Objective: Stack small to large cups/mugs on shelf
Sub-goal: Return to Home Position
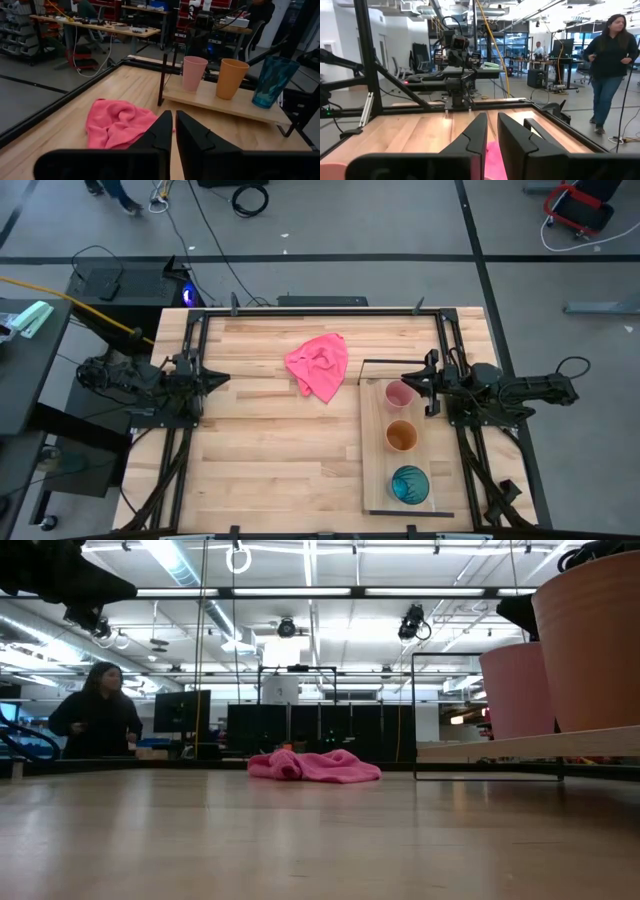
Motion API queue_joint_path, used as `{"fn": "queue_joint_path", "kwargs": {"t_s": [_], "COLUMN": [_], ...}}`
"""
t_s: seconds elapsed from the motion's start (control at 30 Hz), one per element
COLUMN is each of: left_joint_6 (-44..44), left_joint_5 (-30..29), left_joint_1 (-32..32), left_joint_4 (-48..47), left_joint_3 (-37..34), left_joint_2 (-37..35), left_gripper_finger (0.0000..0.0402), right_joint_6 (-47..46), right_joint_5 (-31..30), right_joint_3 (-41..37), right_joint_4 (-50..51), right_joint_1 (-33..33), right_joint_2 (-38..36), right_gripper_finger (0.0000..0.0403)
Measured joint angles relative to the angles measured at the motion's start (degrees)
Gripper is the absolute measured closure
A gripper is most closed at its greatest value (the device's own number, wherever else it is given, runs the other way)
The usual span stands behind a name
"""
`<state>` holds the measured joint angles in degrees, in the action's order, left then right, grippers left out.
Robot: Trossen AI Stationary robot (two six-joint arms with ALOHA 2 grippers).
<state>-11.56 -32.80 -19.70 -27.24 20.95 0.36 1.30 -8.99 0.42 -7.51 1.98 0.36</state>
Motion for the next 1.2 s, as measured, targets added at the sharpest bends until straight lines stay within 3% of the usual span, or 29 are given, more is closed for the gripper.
{"fn": "queue_joint_path", "kwargs": {"t_s": [0.17,0.57,1.03,1.2], "left_joint_6": [-0.8,7.3,-0.06,1.83], "left_joint_5": [-0.01,-0.02,0.02,0.02], "left_joint_1": [0.0,-0.02,-0.02,-0.02], "left_joint_4": [0.07,23.62,22.93,22.62], "left_joint_3": [-0.32,-11.25,-12.5,-12.5], "left_joint_2": [0.0,0.0,0.02,0.02], "left_gripper_finger": [0.0365,0.0368,0.0361,0.0367], "right_joint_6": [-0.15,-0.2,-0.22,-0.22], "right_joint_5": [0.0,0.0,0.0,0.0], "right_joint_3": [0.01,0.01,0.01,0.01], "right_joint_4": [0.65,0.63,0.63,0.63], "right_joint_1": [0.02,0.02,0.02,0.02], "right_joint_2": [0.0,0.0,0.0,0.0], "right_gripper_finger": [0.035,0.035,0.035,0.035]}}
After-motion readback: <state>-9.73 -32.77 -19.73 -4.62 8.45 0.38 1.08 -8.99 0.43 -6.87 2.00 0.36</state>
